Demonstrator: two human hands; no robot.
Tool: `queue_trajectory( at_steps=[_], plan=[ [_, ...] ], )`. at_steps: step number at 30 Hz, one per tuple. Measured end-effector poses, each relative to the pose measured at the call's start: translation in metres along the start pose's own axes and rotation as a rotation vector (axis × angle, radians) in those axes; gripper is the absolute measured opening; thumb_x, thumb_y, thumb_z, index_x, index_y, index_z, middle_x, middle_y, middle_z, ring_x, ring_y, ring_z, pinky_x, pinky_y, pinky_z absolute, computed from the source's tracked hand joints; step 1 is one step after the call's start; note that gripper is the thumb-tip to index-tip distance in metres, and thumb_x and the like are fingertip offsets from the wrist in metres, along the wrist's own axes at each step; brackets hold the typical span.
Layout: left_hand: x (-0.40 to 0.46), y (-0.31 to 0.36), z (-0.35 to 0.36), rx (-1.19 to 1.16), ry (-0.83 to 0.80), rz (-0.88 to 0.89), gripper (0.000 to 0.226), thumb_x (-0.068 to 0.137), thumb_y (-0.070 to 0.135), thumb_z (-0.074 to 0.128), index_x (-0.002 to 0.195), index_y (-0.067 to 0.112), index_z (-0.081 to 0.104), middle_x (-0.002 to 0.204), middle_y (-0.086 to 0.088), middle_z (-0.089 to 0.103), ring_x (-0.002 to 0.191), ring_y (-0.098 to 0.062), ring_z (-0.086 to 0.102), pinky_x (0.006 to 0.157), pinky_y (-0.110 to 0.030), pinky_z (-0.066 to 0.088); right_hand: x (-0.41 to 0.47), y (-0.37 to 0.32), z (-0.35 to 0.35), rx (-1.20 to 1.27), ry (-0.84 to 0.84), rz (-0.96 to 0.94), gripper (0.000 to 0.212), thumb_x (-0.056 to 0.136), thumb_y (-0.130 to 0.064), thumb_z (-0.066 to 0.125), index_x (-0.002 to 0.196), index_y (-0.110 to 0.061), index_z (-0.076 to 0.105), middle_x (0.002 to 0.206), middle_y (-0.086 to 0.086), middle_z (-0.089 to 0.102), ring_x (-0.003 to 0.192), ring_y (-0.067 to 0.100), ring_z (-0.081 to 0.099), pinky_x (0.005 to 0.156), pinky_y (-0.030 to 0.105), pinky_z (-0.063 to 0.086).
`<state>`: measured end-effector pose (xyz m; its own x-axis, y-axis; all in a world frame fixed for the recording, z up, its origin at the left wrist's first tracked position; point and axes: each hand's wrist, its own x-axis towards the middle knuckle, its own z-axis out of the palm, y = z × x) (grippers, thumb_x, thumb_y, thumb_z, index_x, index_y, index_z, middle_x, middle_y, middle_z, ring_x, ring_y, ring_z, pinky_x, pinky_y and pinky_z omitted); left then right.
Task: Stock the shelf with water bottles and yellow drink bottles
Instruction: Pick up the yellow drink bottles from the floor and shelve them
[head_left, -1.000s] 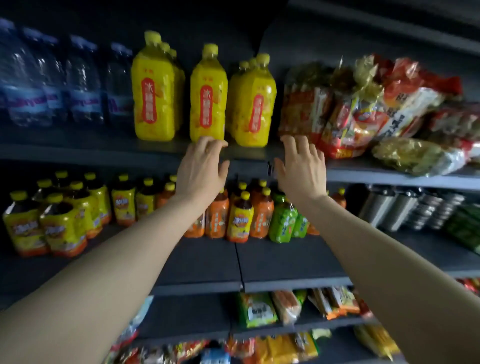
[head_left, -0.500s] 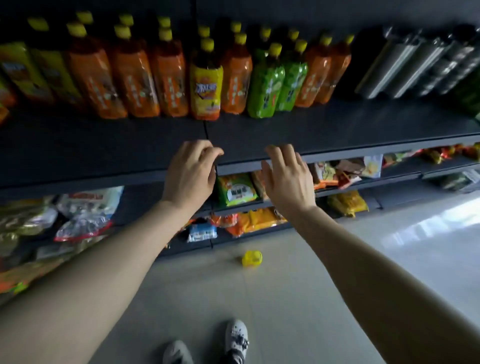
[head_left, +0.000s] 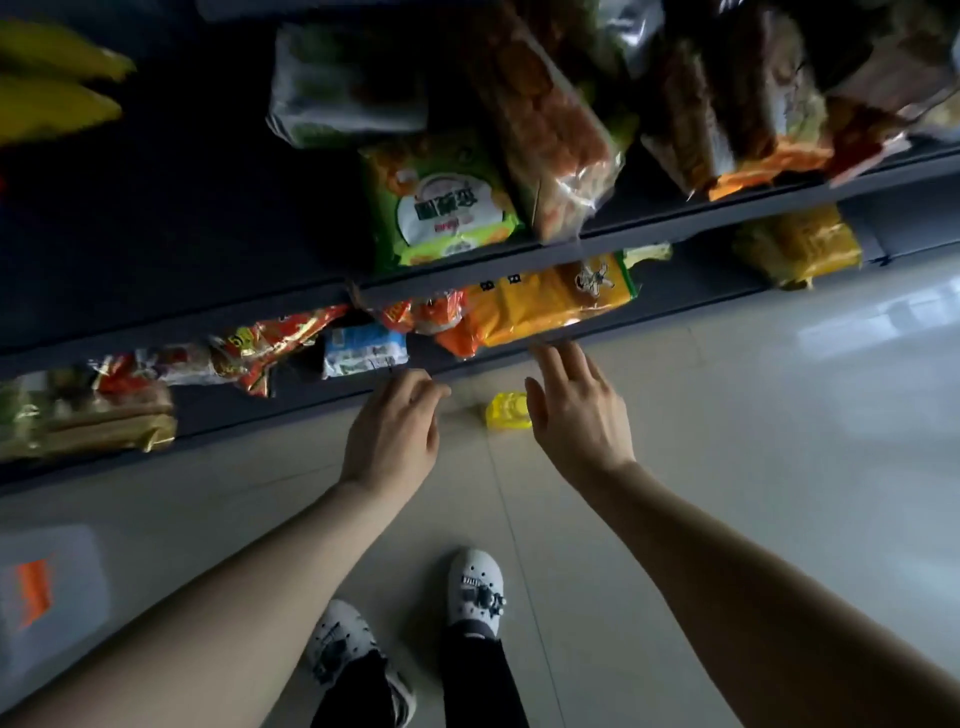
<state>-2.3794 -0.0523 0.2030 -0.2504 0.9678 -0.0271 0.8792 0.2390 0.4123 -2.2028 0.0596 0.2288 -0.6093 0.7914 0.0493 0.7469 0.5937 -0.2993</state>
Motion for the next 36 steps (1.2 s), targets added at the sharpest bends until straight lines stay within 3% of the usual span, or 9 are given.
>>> queue_trajectory(
  at_steps=[6, 11, 17, 22, 26, 31, 36],
  plan=[
    [0.020, -0.056, 0.123, 0.142, -0.129, 0.029, 0.048, 0.074, 0.012, 0.074, 0.121, 0.014, 0.063, 0.117, -0.003, 0.057, 0.106, -0.026, 0.055, 0.087, -0.035, 0.048, -0.005, 0.056, 0.128, 0.010, -0.105, 0.085, 0.035, 0.090, -0.024, 0.067, 0.121, -0.012, 0.056, 0.111, 0.012, 0.059, 0.093, 0.035, 0.062, 0.063, 0.036, 0.047],
    [0.047, -0.096, 0.205, 0.209, -0.199, -0.076, 0.062, 0.087, 0.022, 0.066, 0.144, 0.016, 0.042, 0.149, -0.007, 0.037, 0.128, -0.031, 0.042, 0.101, -0.039, 0.042, -0.007, 0.087, 0.226, -0.024, -0.247, 0.239, 0.058, 0.086, -0.033, 0.072, 0.135, -0.020, 0.043, 0.129, 0.011, 0.048, 0.110, 0.034, 0.053, 0.074, 0.039, 0.049],
    [0.064, -0.133, 0.283, 0.337, -0.195, -0.054, 0.091, 0.081, 0.026, 0.073, 0.154, 0.009, 0.021, 0.155, -0.018, 0.026, 0.140, -0.037, 0.029, 0.114, -0.046, 0.030, -0.013, 0.109, 0.306, 0.108, -0.189, 0.417, 0.070, 0.083, -0.029, 0.076, 0.141, -0.019, 0.039, 0.135, 0.012, 0.048, 0.116, 0.033, 0.050, 0.083, 0.041, 0.049],
    [0.066, -0.148, 0.313, 0.390, -0.156, -0.081, 0.098, 0.076, 0.025, 0.077, 0.154, 0.008, 0.020, 0.157, -0.021, 0.018, 0.146, -0.040, 0.018, 0.117, -0.056, 0.022, -0.017, 0.125, 0.335, 0.206, 0.039, 0.451, 0.051, 0.084, -0.030, 0.076, 0.126, -0.012, 0.053, 0.122, 0.007, 0.058, 0.108, 0.029, 0.050, 0.090, 0.035, 0.041],
    [0.063, -0.150, 0.320, 0.423, -0.153, -0.071, 0.102, 0.076, 0.025, 0.076, 0.155, 0.008, 0.014, 0.159, -0.022, 0.014, 0.148, -0.041, 0.013, 0.118, -0.058, 0.017, -0.023, 0.127, 0.348, 0.331, 0.112, 0.521, 0.048, 0.083, -0.038, 0.075, 0.120, -0.015, 0.054, 0.114, 0.002, 0.059, 0.103, 0.024, 0.049, 0.082, 0.027, 0.035],
    [0.064, -0.153, 0.315, 0.459, -0.204, -0.053, 0.104, 0.074, 0.025, 0.076, 0.156, 0.009, 0.013, 0.159, -0.021, 0.013, 0.147, -0.040, 0.014, 0.118, -0.056, 0.020, -0.021, 0.119, 0.347, 0.543, 0.060, 0.728, 0.051, 0.090, -0.048, 0.065, 0.134, -0.029, 0.047, 0.132, -0.002, 0.058, 0.119, 0.020, 0.053, 0.098, 0.036, 0.045],
    [0.075, -0.150, 0.284, 0.382, -0.376, -0.070, 0.098, 0.080, 0.028, 0.074, 0.157, 0.015, 0.014, 0.158, -0.015, 0.010, 0.146, -0.036, 0.015, 0.118, -0.047, 0.026, -0.013, 0.115, 0.315, 0.435, -0.080, 0.737, 0.046, 0.093, -0.043, 0.062, 0.134, -0.027, 0.047, 0.126, 0.004, 0.062, 0.115, 0.026, 0.054, 0.094, 0.036, 0.042]
  ],
)
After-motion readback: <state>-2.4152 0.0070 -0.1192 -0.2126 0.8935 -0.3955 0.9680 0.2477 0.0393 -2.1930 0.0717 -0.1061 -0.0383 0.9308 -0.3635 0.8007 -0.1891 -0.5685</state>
